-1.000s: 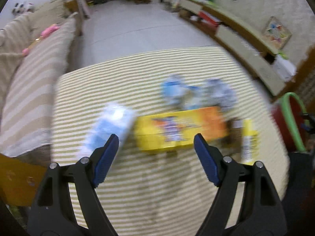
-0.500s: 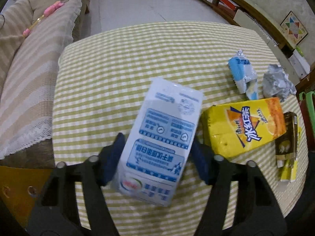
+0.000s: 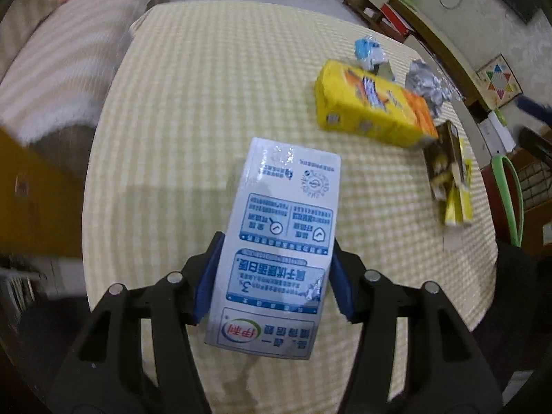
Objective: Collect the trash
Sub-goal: 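Grasp the white milk carton with the left gripper while the right grasps the yellow iced-tea carton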
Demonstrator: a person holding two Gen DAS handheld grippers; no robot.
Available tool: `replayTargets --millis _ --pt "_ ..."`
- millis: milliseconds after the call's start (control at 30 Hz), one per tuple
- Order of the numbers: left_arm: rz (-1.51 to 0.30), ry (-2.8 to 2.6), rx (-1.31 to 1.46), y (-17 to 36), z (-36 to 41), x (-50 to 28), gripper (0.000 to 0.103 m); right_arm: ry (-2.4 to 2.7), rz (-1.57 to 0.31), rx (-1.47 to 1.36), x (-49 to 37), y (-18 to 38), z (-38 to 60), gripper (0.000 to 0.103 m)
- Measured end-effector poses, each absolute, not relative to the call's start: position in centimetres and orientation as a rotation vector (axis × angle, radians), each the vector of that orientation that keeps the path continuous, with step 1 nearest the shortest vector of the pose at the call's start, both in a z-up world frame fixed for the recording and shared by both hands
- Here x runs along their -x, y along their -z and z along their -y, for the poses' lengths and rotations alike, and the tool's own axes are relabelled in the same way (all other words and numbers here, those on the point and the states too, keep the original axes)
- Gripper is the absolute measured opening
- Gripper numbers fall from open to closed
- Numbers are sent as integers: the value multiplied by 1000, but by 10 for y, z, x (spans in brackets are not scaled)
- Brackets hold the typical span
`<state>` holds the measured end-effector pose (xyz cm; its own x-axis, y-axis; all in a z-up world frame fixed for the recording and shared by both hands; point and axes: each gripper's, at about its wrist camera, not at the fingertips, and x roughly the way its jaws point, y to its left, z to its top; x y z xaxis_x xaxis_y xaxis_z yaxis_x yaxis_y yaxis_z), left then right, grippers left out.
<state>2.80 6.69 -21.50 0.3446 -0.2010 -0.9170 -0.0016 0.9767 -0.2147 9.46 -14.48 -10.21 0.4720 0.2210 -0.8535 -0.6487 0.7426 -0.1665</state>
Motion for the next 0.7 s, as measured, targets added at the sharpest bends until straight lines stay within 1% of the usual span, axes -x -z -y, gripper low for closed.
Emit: replayTargets --millis 100,200,267,300,367,467,500,533,600,667,700 --pt "-1199 114 249 217 -71 -15 54 -625 -1000 574 -111 124 107 93" --pt "-1187 112 304 218 -75 -7 59 -641 -1075 676 -127 152 79 93" --pt "-1177 115 316 217 -77 -4 68 -635 -1097 747 -133 166 68 93" --pt "-1169 118 318 215 -77 -3 70 -630 -1112 778 -136 173 64 93" --pt "-1158 120 322 212 -78 -1 77 -621 -1155 808 -143 186 61 93" --pt "-1158 108 328 212 -81 0 85 -595 -1230 812 -156 205 60 92" --pt "-1160 104 330 213 -83 0 86 -601 -1257 791 -158 209 62 89" --pt "-1162 102 336 213 -84 -1 87 -595 -1261 780 -160 210 62 81" --pt "-1159 97 347 214 -85 -3 87 -592 -1276 733 -161 208 65 75" --pt "-1146 88 341 212 -88 -5 87 -590 -1325 643 -163 204 71 67" --pt "-1138 86 337 210 -88 -5 87 -589 -1348 592 -166 201 75 65"
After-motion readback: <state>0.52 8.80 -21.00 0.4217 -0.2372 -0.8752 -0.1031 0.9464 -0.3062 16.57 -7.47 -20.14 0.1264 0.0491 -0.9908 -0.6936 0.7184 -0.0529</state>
